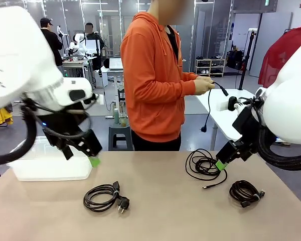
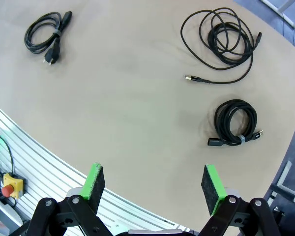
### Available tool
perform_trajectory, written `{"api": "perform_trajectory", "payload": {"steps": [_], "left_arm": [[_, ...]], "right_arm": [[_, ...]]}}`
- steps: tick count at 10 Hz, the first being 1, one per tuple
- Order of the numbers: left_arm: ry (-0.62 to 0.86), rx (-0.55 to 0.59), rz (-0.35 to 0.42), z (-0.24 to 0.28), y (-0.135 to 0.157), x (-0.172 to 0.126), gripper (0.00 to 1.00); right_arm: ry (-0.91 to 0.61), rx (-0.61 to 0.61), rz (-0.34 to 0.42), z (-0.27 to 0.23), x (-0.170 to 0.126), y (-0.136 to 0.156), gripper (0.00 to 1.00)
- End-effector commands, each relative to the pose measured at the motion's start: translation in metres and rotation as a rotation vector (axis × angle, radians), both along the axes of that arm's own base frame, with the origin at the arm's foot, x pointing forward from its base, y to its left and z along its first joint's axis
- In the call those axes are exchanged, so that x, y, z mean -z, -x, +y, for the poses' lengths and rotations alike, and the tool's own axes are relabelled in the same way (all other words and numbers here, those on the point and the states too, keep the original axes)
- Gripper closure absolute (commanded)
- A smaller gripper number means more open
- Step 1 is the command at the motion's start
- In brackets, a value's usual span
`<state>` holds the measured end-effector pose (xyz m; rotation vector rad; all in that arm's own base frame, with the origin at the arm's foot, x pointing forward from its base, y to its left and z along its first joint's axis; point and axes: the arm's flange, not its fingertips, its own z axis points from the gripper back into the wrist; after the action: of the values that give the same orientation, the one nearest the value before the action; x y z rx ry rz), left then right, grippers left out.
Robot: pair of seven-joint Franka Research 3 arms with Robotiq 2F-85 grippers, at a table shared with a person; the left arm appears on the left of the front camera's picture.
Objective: Organize and store the cables.
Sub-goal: Place the Power Cable into the Organizing box.
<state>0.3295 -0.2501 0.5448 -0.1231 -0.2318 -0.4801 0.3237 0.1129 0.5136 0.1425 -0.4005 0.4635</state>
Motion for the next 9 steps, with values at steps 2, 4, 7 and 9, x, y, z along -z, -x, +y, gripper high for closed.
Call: {"api": "perform_trajectory", "payload": {"steps": [2, 4, 7, 9], "left_arm": [[-0.039, -0.06, 0.007, -0.029, -0.028, 0.026, 0.0], [-0.074, -0.159, 0.002, -0.027, -0.049, 0.044, 0.0], [-0.017, -0.25, 0.062, -0.046, -0.092, 0.061, 0.0], [-0.084, -0.386, 0.09, -0.043, -0.136, 0.089, 0.0]], "right_arm": [[0.004, 0.01, 0.005, -0.001, 0.0, 0.001, 0.0], [0.004, 0.01, 0.005, -0.001, 0.0, 0.001, 0.0], [0.004, 0.01, 0.005, -0.001, 0.0, 0.001, 0.0], [0.004, 0.01, 0.005, -0.001, 0.0, 0.001, 0.0]]}}
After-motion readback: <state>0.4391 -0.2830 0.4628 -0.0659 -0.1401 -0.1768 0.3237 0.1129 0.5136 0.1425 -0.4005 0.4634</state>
